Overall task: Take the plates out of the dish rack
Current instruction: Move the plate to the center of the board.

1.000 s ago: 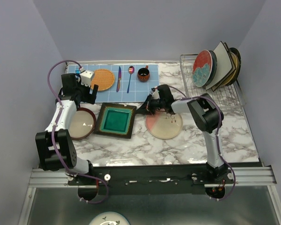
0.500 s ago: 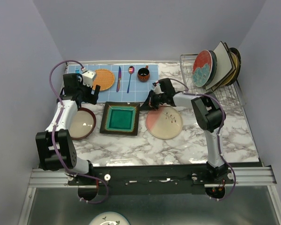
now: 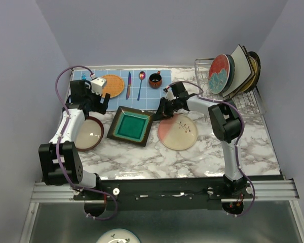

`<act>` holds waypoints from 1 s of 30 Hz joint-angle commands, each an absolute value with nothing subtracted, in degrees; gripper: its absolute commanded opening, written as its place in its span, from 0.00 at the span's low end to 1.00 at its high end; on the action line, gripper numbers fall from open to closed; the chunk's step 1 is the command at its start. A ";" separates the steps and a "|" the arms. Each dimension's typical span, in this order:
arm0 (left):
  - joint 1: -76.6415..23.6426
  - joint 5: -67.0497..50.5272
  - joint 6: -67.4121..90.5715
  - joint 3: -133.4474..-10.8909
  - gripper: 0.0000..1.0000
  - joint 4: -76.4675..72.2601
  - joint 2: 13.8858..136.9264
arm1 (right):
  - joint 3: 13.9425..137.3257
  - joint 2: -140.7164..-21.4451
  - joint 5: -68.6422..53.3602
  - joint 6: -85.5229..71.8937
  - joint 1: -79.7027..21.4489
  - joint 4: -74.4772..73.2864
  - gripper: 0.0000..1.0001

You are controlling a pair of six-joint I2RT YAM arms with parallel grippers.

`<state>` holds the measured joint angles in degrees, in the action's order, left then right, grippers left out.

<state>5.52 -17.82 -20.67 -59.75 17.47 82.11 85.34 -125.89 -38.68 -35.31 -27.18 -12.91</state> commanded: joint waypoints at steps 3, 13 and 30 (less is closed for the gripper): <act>4.92 -20.48 -21.71 -58.27 0.95 18.46 79.37 | 89.37 -127.79 -29.19 -28.22 -26.54 -25.55 0.28; 3.34 -21.44 -22.67 -57.13 0.96 19.16 80.15 | 93.59 -126.82 -27.51 -21.45 -26.54 -31.72 0.29; -6.68 -17.41 -28.56 -62.75 0.97 17.93 94.74 | 100.89 -124.63 -26.37 -8.97 -26.54 -37.70 0.33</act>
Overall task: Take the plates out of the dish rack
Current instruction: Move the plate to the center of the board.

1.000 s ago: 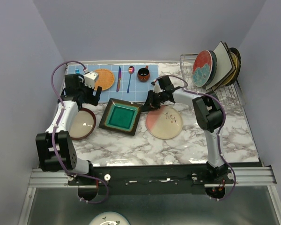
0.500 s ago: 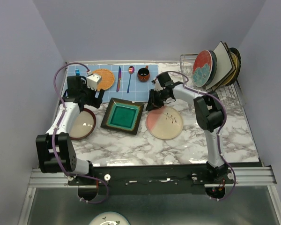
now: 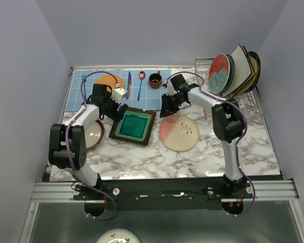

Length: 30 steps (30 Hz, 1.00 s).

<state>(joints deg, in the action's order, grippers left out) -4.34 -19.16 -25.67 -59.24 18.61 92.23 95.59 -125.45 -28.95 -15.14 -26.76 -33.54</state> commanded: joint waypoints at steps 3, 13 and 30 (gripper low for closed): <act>-7.64 -16.35 -29.44 -63.72 0.97 18.02 95.80 | 102.30 -123.58 -24.44 -6.60 -26.46 -37.80 0.33; -10.89 -9.41 -34.71 -60.91 0.97 18.89 97.38 | 104.41 -119.53 -17.41 3.07 -26.46 -41.74 0.33; -13.88 -2.29 -40.60 -51.16 0.97 23.64 93.00 | 99.93 -110.13 -13.01 7.91 -26.45 -42.80 0.33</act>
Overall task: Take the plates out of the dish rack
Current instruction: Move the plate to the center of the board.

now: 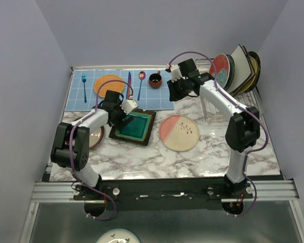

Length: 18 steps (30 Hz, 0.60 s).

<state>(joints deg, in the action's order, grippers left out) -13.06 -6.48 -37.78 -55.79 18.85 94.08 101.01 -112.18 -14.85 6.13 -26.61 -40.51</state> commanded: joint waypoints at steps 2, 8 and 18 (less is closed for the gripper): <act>-14.41 -1.94 -40.69 -49.75 0.97 24.08 92.20 | 99.84 -109.95 -13.01 7.91 -26.45 -42.89 0.33; -16.43 -2.02 -38.94 -46.85 0.98 25.75 89.30 | 100.02 -110.21 -13.80 7.73 -26.46 -43.77 0.32; -19.60 -2.11 -36.74 -41.84 0.98 27.86 83.50 | 100.46 -108.81 -11.51 8.44 -26.28 -43.68 0.32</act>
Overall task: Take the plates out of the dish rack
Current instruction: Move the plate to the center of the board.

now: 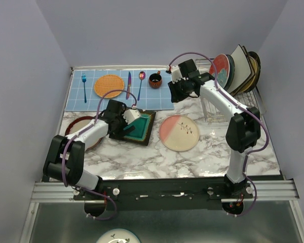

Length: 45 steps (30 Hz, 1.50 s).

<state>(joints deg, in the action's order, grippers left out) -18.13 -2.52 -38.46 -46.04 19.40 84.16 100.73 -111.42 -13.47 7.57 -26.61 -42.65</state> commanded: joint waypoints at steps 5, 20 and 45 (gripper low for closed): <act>-20.65 -2.72 -35.69 -40.17 0.98 29.26 81.65 | 101.51 -108.54 -11.52 8.17 -26.11 -44.12 0.32; -21.62 -1.58 -35.51 -36.74 0.98 28.65 78.14 | 103.62 -107.84 -7.03 8.17 -24.70 -44.38 0.31; -21.62 -14.41 -30.85 -52.11 0.98 36.21 73.12 | 99.93 -106.35 -2.56 8.26 -23.56 -41.31 0.31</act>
<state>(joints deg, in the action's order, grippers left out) -21.34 -8.95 -33.12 -48.23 33.19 73.71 101.60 -109.60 -7.16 7.60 -24.32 -43.64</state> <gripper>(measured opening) 0.976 0.310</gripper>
